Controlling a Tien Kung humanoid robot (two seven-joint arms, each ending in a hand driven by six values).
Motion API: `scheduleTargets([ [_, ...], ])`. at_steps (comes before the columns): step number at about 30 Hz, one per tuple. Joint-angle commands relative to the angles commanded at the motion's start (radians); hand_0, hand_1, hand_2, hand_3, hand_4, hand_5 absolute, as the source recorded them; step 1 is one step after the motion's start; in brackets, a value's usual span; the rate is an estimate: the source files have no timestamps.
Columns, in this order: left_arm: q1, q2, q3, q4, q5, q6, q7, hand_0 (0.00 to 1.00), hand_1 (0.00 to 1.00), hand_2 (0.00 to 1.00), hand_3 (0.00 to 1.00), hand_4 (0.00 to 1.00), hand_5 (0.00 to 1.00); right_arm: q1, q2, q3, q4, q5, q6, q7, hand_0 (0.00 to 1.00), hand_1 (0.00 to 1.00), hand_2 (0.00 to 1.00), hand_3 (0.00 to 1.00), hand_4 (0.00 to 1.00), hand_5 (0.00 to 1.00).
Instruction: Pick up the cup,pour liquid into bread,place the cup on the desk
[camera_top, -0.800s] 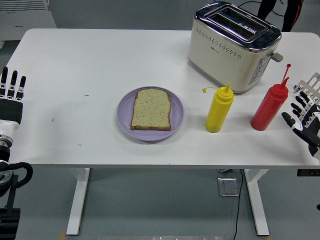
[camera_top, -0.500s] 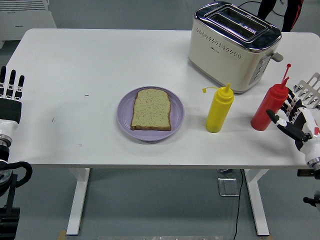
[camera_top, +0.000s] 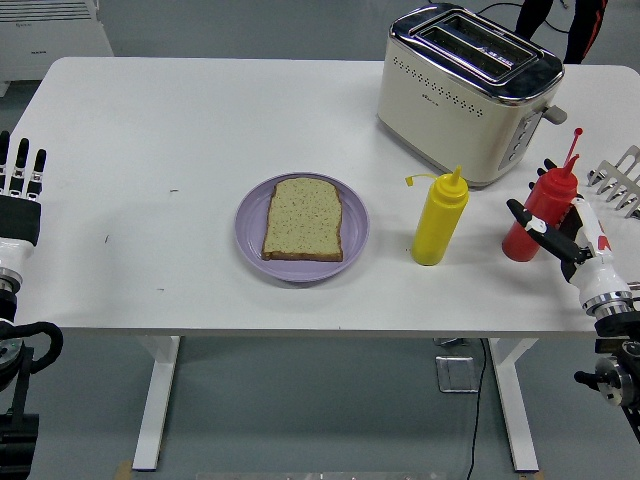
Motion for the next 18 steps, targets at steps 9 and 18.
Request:
scheduleTargets([
  [9, 0.001, -0.002, 0.001, 0.003, 0.003, 0.000, 0.001, 0.774, 0.728, 0.719, 0.699, 0.574, 0.998, 0.044, 0.017, -0.028, -0.039, 0.046, -0.018, -0.007, 0.814, 0.693, 0.578, 0.715, 0.893, 0.286],
  [18, 0.001, -0.001, -0.001, 0.003, 0.003, 0.001, 0.001, 0.774, 0.728, 0.719, 0.699, 0.574, 0.998, 0.072, 0.030, -0.052, -0.060, 0.148, -0.108, 0.004, 0.584, 0.486, 0.393, 0.509, 0.861, 0.214],
])
